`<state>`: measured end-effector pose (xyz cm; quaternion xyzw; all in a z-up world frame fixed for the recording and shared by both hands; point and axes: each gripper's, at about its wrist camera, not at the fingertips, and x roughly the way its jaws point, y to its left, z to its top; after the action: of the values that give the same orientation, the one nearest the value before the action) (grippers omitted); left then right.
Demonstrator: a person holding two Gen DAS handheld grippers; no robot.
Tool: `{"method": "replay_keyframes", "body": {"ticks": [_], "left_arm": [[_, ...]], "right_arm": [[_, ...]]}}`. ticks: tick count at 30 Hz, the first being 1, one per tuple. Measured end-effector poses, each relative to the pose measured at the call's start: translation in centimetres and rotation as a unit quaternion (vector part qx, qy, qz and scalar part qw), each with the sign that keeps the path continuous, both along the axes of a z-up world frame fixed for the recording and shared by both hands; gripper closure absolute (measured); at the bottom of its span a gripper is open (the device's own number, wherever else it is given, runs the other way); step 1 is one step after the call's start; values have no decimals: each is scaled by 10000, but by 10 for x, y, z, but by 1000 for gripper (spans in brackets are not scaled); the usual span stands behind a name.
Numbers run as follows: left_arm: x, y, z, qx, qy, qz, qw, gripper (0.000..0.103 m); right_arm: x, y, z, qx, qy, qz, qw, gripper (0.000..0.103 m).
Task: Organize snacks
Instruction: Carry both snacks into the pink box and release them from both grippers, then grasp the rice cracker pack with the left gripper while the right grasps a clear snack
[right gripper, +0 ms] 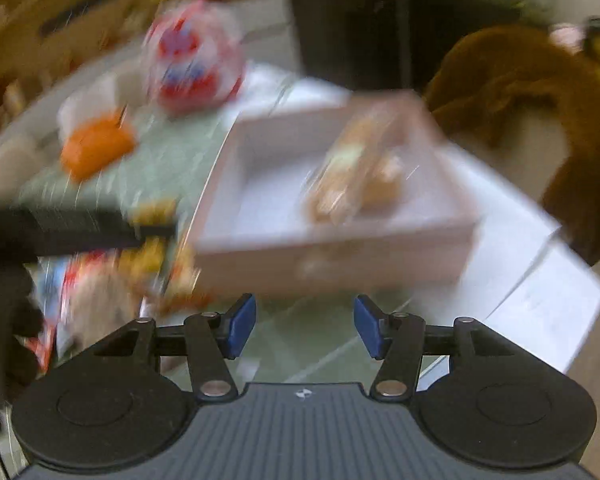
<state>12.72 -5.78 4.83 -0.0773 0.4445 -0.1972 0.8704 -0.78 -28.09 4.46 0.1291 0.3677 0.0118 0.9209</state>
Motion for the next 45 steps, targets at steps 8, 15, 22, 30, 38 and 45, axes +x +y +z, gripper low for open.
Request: {"method": "replay_keyframes", "body": {"ticks": [8, 15, 22, 30, 38, 45], "left_arm": [[0, -3, -19, 257, 31, -223, 9994, 55], [3, -4, -21, 308, -73, -303, 9990, 53], [10, -9, -27, 221, -60, -368, 9991, 54], [-31, 16, -24, 203, -65, -992, 9948, 59], [-55, 60, -20, -72, 348, -532, 9979, 61], [-62, 63, -18, 118, 250, -388, 9989, 62]], "right_arm": [[69, -27, 21, 44, -31, -307, 9995, 65], [116, 9, 12, 1052, 238, 687, 9918, 77], [51, 19, 28, -203, -327, 672, 9970, 75], [-11, 28, -10, -324, 95, 918, 9952, 61], [-33, 97, -28, 524, 310, 1607, 9851, 50], [-42, 154, -35, -62, 107, 1998, 9798, 50]]}}
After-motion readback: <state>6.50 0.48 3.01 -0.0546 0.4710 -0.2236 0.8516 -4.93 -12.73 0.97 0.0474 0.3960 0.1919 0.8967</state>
